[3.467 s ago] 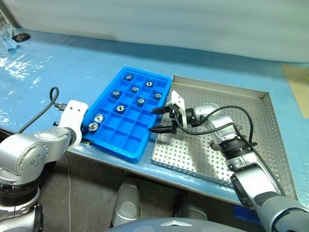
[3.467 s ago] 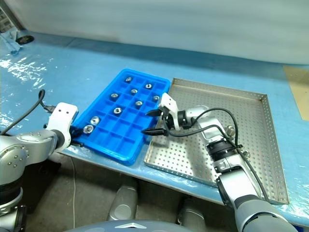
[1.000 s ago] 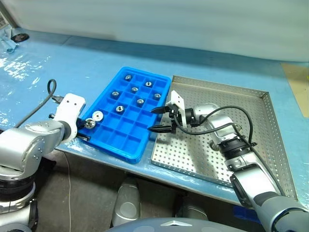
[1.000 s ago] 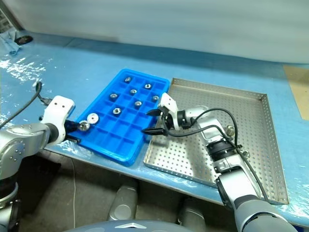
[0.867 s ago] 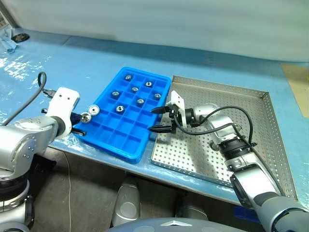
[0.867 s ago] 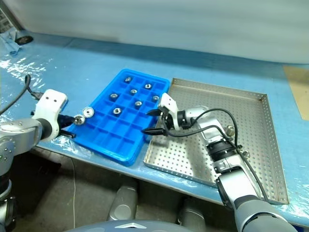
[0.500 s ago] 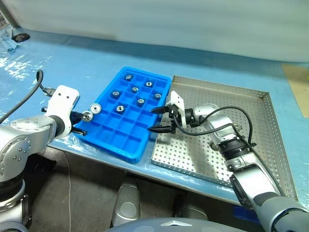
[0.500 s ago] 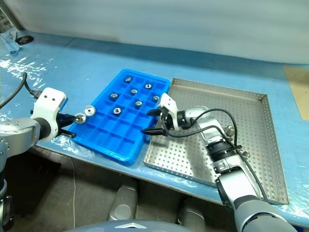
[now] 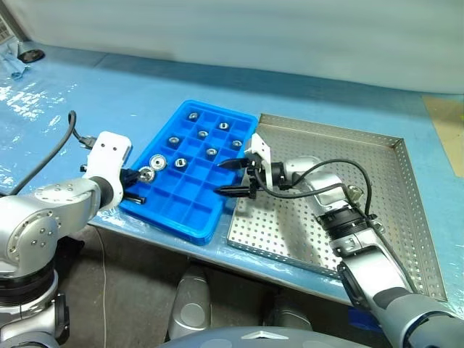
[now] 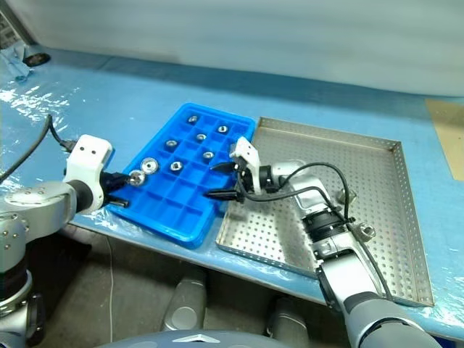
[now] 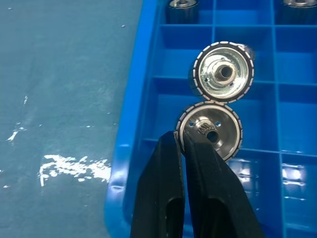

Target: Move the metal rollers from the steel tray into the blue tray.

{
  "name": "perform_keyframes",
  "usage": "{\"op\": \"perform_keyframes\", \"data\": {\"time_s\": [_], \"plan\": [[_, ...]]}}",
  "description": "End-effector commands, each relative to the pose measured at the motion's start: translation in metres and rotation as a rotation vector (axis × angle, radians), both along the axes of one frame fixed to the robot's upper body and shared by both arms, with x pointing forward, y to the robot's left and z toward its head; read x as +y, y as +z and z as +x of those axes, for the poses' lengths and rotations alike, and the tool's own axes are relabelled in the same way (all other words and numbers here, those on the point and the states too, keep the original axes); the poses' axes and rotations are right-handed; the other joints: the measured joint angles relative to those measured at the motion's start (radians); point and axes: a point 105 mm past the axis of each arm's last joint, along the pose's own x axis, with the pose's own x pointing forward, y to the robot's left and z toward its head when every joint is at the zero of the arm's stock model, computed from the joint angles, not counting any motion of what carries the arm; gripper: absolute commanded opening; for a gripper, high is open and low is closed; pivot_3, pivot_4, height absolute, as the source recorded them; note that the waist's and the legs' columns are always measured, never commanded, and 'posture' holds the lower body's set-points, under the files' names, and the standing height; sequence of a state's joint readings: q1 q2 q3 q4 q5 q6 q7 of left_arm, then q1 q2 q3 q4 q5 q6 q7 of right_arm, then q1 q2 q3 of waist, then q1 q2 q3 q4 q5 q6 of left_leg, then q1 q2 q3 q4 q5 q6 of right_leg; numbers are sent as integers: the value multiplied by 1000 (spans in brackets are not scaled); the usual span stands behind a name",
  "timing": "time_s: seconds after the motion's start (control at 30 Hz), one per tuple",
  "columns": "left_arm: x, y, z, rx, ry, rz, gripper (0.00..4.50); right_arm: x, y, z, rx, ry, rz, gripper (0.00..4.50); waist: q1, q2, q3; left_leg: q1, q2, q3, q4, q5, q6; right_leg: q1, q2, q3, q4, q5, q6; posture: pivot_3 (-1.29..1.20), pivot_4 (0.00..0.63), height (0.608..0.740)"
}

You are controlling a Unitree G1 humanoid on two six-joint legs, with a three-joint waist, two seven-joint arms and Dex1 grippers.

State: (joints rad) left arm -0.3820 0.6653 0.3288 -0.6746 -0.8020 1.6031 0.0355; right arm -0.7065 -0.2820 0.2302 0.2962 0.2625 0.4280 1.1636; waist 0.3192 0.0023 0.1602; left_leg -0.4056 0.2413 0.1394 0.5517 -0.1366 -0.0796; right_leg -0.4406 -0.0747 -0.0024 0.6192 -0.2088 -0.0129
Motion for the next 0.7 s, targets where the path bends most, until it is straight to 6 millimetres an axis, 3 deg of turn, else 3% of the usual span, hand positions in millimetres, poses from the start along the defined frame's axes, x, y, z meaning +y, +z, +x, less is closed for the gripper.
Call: {"op": "perform_keyframes", "data": {"time_s": [0.03, 0.2, 0.33, 0.47, 0.7], "plan": [[-9, 21, 3, -145, -44, 23, 46, 5, 33, 7, -23, -28, 116, 4500, 1, 0, 0, 0, 0, 0, 0, 0, 0, 0, 0, 0, 0, 0, 0, 518, 150, 740], [-20, 20, 2, -238, -111, 47, 46, 9, 45, 15, 111, -100, 214, 4500, 1, 0, 0, 0, 0, 0, -1, 0, 0, 0, 0, 0, -1, 0, 0, 505, 150, 740], [-30, 17, 1, -273, -183, 34, 46, 12, 42, 19, 260, -163, 218, 4500, 1, 0, 0, 0, 0, 0, -1, 0, 0, 0, 0, -1, -1, 0, 0, 498, 150, 740], [-44, 17, -1, -331, -274, 15, 46, 19, 46, 16, 364, -164, 250, 4500, 0, 0, 0, 0, 0, 0, -2, 0, -1, 0, 0, 0, -1, 0, 1, 491, 150, 740], [-53, 10, -3, -386, -321, -8, 46, 27, 50, 13, 494, -171, 290, 4500, -2, 0, 0, 1, 0, 0, -4, 1, -2, -1, 0, 0, -1, 0, 1, 480, 150, 740]]}}
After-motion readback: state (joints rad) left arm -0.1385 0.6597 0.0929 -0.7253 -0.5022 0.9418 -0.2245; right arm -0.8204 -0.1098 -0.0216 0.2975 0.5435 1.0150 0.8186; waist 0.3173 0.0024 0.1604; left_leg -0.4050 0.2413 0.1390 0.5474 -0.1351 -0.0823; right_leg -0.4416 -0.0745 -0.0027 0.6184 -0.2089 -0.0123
